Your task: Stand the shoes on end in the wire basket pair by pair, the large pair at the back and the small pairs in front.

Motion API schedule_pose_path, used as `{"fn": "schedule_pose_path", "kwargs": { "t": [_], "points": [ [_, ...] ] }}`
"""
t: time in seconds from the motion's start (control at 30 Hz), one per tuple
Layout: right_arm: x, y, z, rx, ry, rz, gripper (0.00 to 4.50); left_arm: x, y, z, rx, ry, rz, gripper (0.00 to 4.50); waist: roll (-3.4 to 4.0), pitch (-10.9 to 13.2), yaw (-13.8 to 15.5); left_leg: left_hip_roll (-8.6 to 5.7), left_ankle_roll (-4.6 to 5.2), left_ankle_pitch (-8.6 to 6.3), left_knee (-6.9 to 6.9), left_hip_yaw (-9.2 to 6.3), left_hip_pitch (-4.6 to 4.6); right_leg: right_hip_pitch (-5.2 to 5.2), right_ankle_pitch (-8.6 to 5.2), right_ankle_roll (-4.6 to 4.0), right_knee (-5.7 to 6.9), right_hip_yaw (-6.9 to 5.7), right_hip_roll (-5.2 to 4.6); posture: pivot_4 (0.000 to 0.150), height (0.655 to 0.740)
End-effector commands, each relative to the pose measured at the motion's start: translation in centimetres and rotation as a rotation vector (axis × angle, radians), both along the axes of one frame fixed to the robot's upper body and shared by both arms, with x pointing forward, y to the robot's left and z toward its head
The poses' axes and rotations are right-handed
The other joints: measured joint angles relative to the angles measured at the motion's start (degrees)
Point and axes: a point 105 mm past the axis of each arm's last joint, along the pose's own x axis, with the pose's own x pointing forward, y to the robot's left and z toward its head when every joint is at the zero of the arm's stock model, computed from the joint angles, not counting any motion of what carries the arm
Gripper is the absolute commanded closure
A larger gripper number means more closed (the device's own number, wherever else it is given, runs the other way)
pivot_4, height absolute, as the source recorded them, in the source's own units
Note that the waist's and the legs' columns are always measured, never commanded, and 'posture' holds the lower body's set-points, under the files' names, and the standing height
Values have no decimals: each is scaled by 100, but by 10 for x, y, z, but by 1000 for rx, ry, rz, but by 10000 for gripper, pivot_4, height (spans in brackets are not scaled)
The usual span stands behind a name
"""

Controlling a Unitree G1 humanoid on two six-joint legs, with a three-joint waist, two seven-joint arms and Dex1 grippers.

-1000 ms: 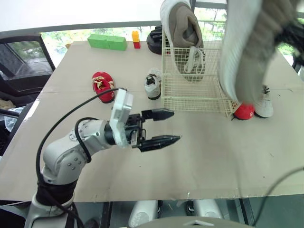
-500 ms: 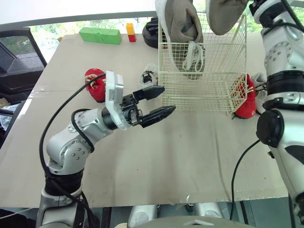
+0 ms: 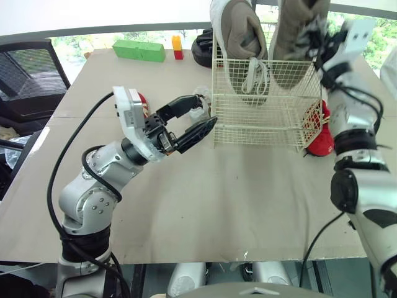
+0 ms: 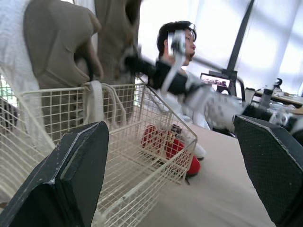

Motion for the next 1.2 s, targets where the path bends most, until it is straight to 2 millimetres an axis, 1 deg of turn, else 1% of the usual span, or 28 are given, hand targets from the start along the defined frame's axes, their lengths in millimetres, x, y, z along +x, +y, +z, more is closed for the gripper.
{"fn": "schedule_pose_path", "kwargs": {
  "t": [0.03,0.07,0.1,0.13,0.17,0.23,0.3,0.33,0.4,0.43,0.47,0.53,0.6,0.63,0.77,0.8,0.83,0.97,1.03,1.13,1.2],
  "points": [
    [-2,-14,-17,101,69,18,41300,1,4,14,-22,-64,22,0,-11,-7,11,0,0,0,0,-2,0,1,0,0,0,-1,0,1500,7400],
    [-4,-14,-18,113,74,35,37403,2,5,14,-21,-67,22,0,-12,-8,14,0,0,0,1,-6,1,3,0,0,0,-5,0,1500,7400],
    [-8,-12,-21,95,77,49,32574,3,5,15,-20,-68,23,0,-12,-8,10,1,0,0,1,-9,2,4,0,0,1,-9,1,1500,7400],
    [-11,-9,-24,80,80,61,29531,4,5,15,-19,-68,23,0,-13,-10,10,2,-1,0,1,-8,3,4,0,0,2,-8,1,1500,7400],
    [-14,-7,-25,71,83,67,24113,5,6,15,-18,-68,24,0,-12,-11,1,3,-1,0,0,-10,3,4,0,-1,3,-9,2,1500,7400],
    [-27,0,-27,4,71,80,13502,7,8,15,-20,-68,33,0,-15,-16,-26,4,-1,0,0,-7,5,3,0,-1,5,-6,2,1500,7400],
    [-44,1,-24,-59,48,75,3318,12,11,13,-28,-53,68,0,-14,-16,-46,4,0,0,0,-7,4,3,0,0,5,-5,2,1500,7400],
    [-51,4,-22,-81,42,79,894,15,15,12,-28,-49,92,0,-12,-15,-56,4,0,0,0,-5,4,1,0,0,7,-3,2,1500,7400],
    [-67,3,-19,-130,35,85,894,25,23,8,-61,-15,169,0,-9,-15,-56,4,0,-1,-1,-2,4,-4,0,0,11,2,4,1500,7400],
    [-75,3,-19,-155,39,85,894,31,30,4,-69,7,220,0,-7,-14,-48,5,0,-1,-2,-2,3,-6,0,0,11,2,4,1500,7400],
    [-87,3,-19,-184,49,114,894,42,38,-2,-51,24,314,0,-6,-14,-39,5,1,-1,-3,-2,3,-6,0,0,11,1,4,1500,7400],
    [-112,9,-25,-264,84,189,894,58,54,-11,-61,74,451,0,-6,-14,-17,5,9,-6,-3,-5,1,-8,0,0,11,-2,4,1500,7400],
    [-135,23,-30,-330,119,296,894,70,67,-20,-67,129,542,0,-6,-15,18,4,25,-15,-3,-7,-2,-7,-1,0,7,-5,2,1500,7400],
    [-145,28,-33,-346,137,349,894,74,69,-25,-50,140,570,0,-6,-15,5,6,28,-17,-2,-9,-3,-6,-1,1,5,-6,3,1500,7400],
    [-188,59,-43,-457,186,552,894,87,80,-44,25,188,644,0,-6,-15,6,5,31,-18,-1,-8,-1,-5,0,1,4,-6,2,1500,7400],
    [-196,63,-46,-466,200,588,894,88,76,-46,36,199,630,0,-6,-15,10,5,31,-19,-2,-10,-1,-5,-1,1,4,-8,3,1500,7400],
    [-199,69,-47,-467,208,610,894,90,77,-47,43,205,619,0,-7,-15,12,6,30,-18,-2,-11,-1,-5,-1,1,5,-10,3,1500,7400],
    [-201,80,-55,-451,222,630,894,97,56,-59,134,208,559,0,-13,-18,31,4,30,-18,2,-10,-1,-2,0,1,4,-10,1,1500,7400],
    [-204,87,-60,-467,226,641,894,103,50,-63,152,211,549,0,-13,-18,78,3,29,-18,3,-10,-1,-1,0,1,3,-10,1,1500,7400],
    [-214,93,-61,-466,221,671,894,112,41,-72,183,224,533,0,-13,-18,113,3,18,-11,3,-13,-4,-4,-1,1,3,-13,1,1500,7400],
    [-220,94,-62,-463,218,684,894,124,32,-81,214,236,548,0,-14,-18,116,3,7,-5,3,-12,-6,-4,-1,1,0,-12,1,1500,7400]
  ]
}}
